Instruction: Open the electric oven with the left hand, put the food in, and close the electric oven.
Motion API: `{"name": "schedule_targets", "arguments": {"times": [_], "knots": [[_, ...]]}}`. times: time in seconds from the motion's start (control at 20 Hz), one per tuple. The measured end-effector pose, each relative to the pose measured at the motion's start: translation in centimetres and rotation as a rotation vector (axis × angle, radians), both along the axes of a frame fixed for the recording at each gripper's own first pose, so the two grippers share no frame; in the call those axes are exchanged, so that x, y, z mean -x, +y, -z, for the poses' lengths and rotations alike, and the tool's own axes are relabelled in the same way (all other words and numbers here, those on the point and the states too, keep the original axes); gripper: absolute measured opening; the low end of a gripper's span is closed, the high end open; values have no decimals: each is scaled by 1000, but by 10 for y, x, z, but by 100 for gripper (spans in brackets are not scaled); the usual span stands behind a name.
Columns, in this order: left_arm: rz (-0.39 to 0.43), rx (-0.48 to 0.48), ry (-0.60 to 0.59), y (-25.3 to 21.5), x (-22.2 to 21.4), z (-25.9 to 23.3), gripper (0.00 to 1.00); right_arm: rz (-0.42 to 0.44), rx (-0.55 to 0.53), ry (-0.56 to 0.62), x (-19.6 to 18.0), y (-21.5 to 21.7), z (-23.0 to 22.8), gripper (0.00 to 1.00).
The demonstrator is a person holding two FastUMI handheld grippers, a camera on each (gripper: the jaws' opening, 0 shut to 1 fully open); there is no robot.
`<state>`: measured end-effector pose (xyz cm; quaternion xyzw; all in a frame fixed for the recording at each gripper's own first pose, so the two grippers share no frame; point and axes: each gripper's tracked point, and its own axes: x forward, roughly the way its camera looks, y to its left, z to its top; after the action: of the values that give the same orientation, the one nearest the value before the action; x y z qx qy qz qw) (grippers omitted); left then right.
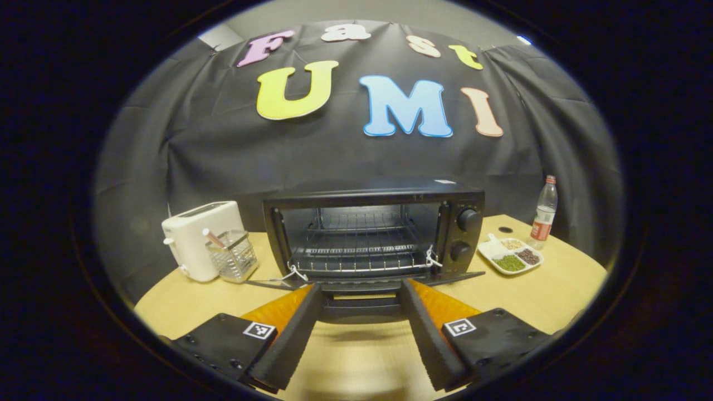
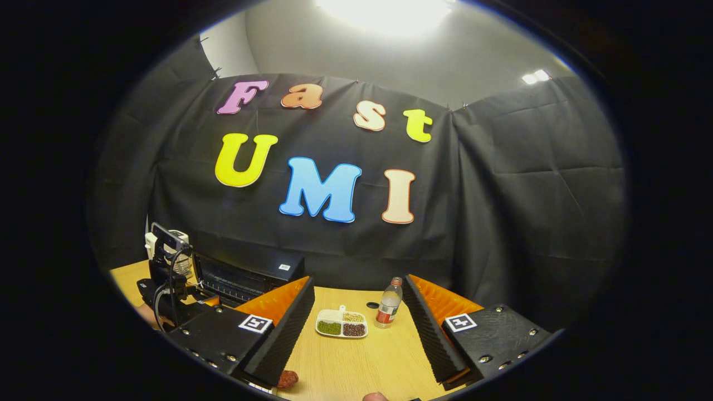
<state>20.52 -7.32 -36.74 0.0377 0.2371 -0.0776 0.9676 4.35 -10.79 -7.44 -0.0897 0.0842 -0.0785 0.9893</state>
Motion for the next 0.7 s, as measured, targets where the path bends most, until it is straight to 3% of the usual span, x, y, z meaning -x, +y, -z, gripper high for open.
{"name": "schedule_targets", "arguments": {"times": [0.05,0.15,0.35,0.4,0.5,0.55,0.7], "knots": [[-2,1,11,0,5,5,99,-5,1,3,1,0,0,97],[-4,-10,33,1,13,15,94,-12,2,7,4,0,1,97],[-18,-24,70,3,25,33,98,-26,6,32,10,-1,6,97],[-29,-22,84,4,30,39,94,-31,7,38,12,-2,7,97],[-54,-7,108,5,39,46,99,-46,14,47,15,-2,9,97],[-66,1,114,6,44,46,94,-57,17,52,15,-1,10,97],[-87,17,107,4,62,35,95,-97,-2,68,21,1,17,97]]}}
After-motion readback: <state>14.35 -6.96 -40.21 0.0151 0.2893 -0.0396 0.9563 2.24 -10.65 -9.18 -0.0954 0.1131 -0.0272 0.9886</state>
